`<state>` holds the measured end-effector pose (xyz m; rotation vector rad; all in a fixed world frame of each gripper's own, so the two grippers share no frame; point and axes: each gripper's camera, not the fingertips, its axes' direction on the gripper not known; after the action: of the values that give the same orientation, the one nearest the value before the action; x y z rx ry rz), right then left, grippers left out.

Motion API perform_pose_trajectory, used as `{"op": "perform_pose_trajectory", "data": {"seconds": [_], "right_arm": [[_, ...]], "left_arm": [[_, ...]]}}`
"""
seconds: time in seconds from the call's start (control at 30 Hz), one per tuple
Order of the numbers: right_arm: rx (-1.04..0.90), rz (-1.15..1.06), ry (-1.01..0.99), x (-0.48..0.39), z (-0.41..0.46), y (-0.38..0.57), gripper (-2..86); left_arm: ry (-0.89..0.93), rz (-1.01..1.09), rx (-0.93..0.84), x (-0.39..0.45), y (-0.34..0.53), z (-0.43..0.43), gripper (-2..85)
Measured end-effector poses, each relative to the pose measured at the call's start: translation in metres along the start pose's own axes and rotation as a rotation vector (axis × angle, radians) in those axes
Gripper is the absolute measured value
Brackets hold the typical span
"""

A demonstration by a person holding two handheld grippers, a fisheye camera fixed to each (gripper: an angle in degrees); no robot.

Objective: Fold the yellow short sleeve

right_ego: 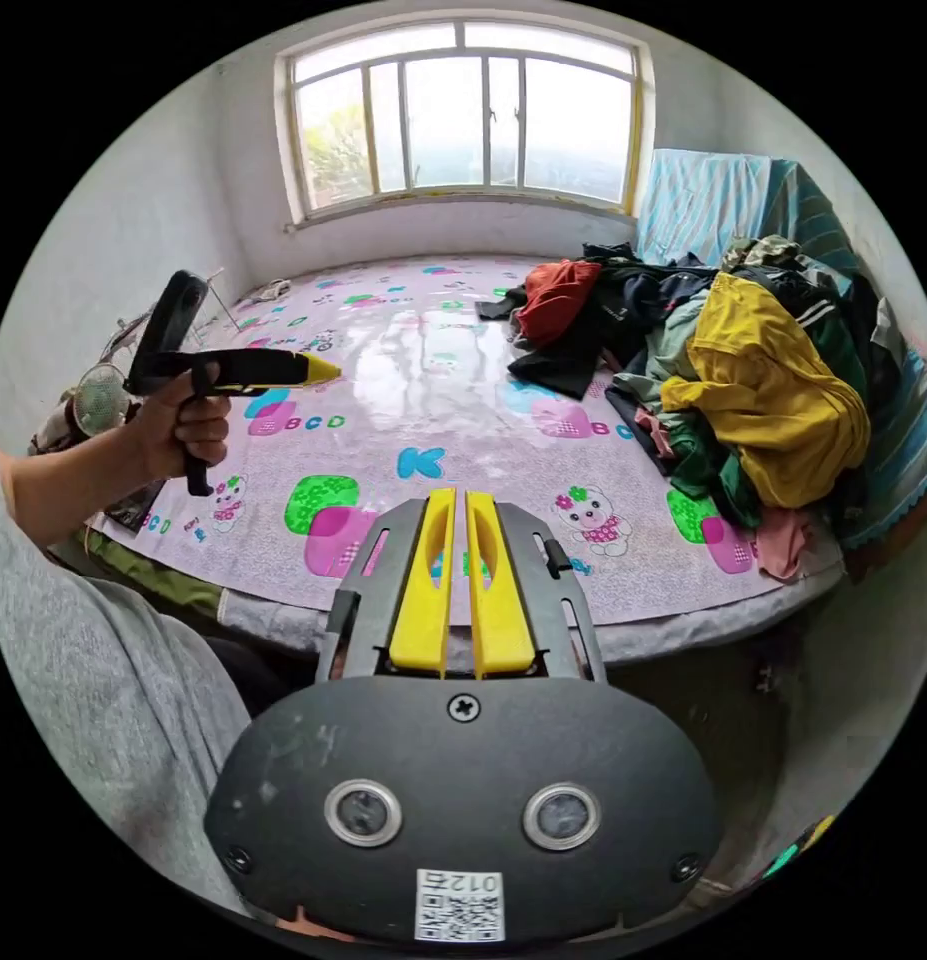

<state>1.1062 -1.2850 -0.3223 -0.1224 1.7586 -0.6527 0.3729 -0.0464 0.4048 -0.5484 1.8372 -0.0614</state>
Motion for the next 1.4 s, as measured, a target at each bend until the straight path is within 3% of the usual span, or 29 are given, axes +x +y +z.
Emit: {"op": "perform_pose_trajectory", "data": {"seconds": [0.13,0.37,0.7,0.83,1.0,1.2,1.4], "right_arm": [[0.01,-0.07,0.175,-0.065,-0.013,-0.055,1.7],[0.103,-0.426,0.686,-0.149,0.019,-0.19,5.6],[-0.082,-0.807,0.853,-0.247,0.102,-0.393,11.7],[-0.044,-0.888,0.886,-0.315,0.091,-0.429,3.7],[0.157,-0.602,0.662,-0.375,-0.05,-0.502,-0.8],[0.336,-0.105,0.242,-0.323,-0.232,-0.563,-0.9],[0.421,0.081,0.113,-0.313,-0.325,-0.548,-0.9]], "left_arm": [[0.148,-0.095,-0.007,-0.008,-0.057,0.041,0.8],[0.156,-0.147,-0.002,-0.002,-0.153,0.113,1.5],[0.146,-0.361,0.025,-0.001,-0.263,0.207,3.8],[0.128,-0.391,0.006,-0.006,-0.312,0.235,5.1],[0.122,-0.415,-0.02,-0.01,-0.368,0.273,7.2],[0.014,-0.379,-0.05,-0.003,-0.437,0.324,9.8],[-0.028,-0.327,-0.056,0.011,-0.48,0.361,11.1]]}}
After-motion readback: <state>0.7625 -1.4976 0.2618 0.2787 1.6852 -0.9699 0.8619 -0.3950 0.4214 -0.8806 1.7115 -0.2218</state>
